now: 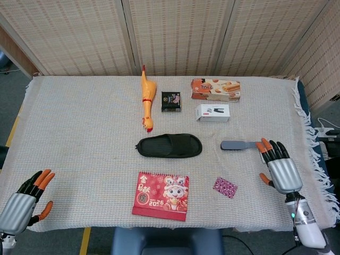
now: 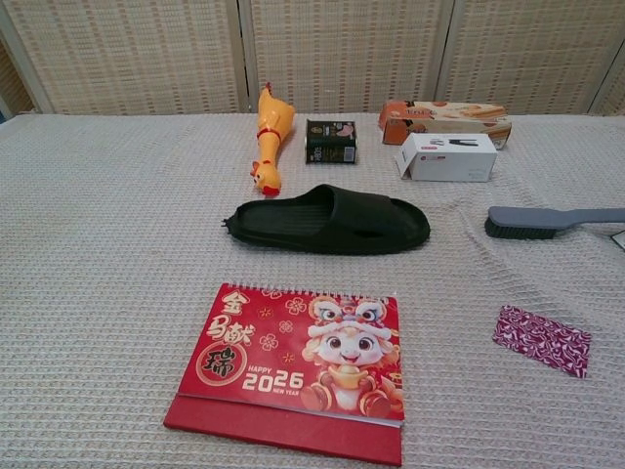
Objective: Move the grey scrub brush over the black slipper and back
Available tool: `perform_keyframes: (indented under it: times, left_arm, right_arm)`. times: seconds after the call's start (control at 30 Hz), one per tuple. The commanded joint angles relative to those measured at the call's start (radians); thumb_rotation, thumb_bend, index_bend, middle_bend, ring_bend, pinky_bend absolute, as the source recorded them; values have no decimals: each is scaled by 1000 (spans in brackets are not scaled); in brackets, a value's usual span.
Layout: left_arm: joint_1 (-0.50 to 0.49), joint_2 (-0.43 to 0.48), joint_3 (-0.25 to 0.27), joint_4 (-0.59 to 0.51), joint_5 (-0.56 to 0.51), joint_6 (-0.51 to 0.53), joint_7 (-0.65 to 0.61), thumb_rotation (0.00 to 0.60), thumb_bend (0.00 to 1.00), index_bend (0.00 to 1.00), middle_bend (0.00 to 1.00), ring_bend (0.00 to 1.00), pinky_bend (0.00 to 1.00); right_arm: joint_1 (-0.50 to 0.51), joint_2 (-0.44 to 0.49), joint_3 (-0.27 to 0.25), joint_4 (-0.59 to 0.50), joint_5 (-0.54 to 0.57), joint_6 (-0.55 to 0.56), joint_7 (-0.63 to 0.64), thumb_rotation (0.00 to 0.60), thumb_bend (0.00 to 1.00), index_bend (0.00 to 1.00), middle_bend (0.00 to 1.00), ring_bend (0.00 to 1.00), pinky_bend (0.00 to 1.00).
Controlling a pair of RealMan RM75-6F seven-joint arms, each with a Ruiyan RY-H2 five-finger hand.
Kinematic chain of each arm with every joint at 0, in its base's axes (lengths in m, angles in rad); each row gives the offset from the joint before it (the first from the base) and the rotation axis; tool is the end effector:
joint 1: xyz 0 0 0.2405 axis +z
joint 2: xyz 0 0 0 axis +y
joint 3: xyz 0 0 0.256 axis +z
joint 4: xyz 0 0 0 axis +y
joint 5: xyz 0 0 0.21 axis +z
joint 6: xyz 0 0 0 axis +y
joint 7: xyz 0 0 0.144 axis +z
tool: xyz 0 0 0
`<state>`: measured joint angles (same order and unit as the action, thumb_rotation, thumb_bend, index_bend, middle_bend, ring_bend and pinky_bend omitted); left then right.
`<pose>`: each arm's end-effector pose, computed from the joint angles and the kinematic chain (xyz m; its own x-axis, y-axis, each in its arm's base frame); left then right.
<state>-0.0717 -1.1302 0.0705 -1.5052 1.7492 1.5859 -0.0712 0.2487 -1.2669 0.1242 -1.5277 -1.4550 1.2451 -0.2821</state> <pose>-0.3041 0.1488 0.1470 0.4228 0.0381 0.9054 0.8832 -0.2410 -0.4023 -0.2892 -0.2448 0.0995 0.5847 -0.0821 0.8071 -0.8083 -0.1433 0.5711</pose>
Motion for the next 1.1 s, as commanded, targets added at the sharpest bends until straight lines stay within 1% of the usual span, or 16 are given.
perform_keyframes:
  times: [0.03,0.13,0.27,0.43,0.57,0.63,0.67,0.73,0.87,0.97,1.1]
  left_arm:
    - [-1,-2,-3,7,3,7,-8,586,448,0,0,0,188]
    - [-4,0,-3,10,-8,-2,-17,587,448,0,0,0,189]
    - [-1,6,-15,18,-35,3,-47,588,446,0,0,0,190]
    - [0,9,-17,27,-41,6,-65,585,447,0,0,0,191]
    - [-1,10,-18,29,-43,5,-68,590,446,0,0,0,191]
    - [-1,10,-18,31,-46,3,-71,590,445,0,0,0,191]
    - [-2,10,-19,31,-52,-4,-72,590,446,0,0,0,191]
    - [-5,10,-21,29,-57,-9,-70,589,446,0,0,0,191]
    - [-4,9,-22,28,-59,-8,-67,583,447,0,0,0,191]
    - [-4,9,-24,31,-65,-10,-73,583,447,0,0,0,191]
    - [-4,10,-24,34,-65,-9,-76,587,445,0,0,0,192]
  right_arm:
    - [154,-62,94,78,171,-203,-79,600,146,56,10,0,101]
    - [208,-128,110,161,213,-255,-90,600,146,97,50,2,102]
    - [257,-216,94,283,212,-280,-103,600,147,84,90,17,102]
    - [291,-285,84,400,233,-313,-105,600,157,188,151,58,104]
    - [296,-300,83,427,237,-316,-97,600,171,216,162,75,117]
    - [300,-323,82,464,242,-318,-77,600,175,238,169,91,131]
    - [305,-342,82,479,256,-338,-60,600,175,239,169,93,133]
    - [320,-366,83,511,273,-363,-64,600,175,241,169,94,143]
    - [339,-398,87,564,299,-382,-77,600,177,254,171,112,167]
    - [344,-412,86,590,309,-389,-72,600,189,288,187,132,177]
    - [351,-429,87,620,306,-386,-49,600,219,345,218,175,233]
